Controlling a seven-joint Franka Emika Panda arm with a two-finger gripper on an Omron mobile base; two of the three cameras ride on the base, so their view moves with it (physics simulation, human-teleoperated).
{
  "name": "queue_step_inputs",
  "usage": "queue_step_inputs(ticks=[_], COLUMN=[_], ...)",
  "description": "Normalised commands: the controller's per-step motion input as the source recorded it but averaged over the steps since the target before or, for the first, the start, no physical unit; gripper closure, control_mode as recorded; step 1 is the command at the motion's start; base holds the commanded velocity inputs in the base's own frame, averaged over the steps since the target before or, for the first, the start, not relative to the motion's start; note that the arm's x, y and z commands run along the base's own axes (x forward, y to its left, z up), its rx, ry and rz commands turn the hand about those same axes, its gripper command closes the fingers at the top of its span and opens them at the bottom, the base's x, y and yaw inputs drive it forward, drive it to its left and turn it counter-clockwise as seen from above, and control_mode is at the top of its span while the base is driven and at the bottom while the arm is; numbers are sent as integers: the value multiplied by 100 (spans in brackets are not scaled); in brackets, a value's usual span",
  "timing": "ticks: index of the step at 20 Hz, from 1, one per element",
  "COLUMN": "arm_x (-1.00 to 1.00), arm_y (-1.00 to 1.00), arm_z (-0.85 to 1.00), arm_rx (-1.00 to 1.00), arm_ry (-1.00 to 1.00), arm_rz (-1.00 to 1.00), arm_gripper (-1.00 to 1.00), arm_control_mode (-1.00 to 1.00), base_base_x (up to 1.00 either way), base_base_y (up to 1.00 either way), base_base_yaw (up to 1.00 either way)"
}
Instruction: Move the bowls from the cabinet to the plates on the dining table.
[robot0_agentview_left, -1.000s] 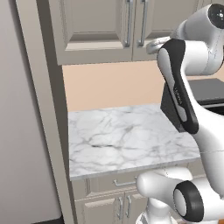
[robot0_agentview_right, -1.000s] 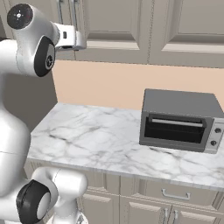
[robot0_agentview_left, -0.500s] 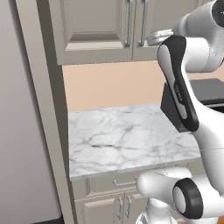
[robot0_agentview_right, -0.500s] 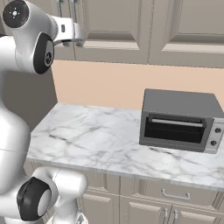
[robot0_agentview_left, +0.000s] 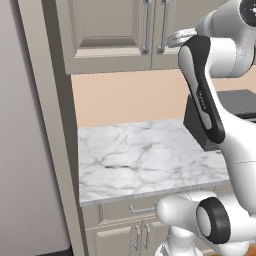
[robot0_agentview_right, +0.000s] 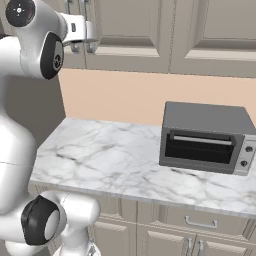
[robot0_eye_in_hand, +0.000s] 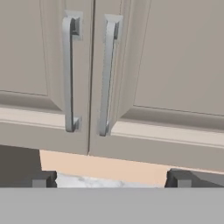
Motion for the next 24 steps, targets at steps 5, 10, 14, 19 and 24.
queue_step_inputs(ticks=[5,10,14,19,24], arm_x=[28,20,22,25,25], arm_y=[0,0,0,0,0], arm_z=[0,3,3,1,0], arm_rx=[0,0,0,0,0], arm_ry=[-2,-4,-4,-3,-2], arm_rz=[0,0,0,0,0], arm_gripper=[-100,-100,-100,-100,-100], arm_control_mode=[-100,-100,-100,-100,-100], base_base_x=[0,0,0,0,0], base_base_y=[0,0,0,0,0], base_base_yaw=[0,0,0,0,0])
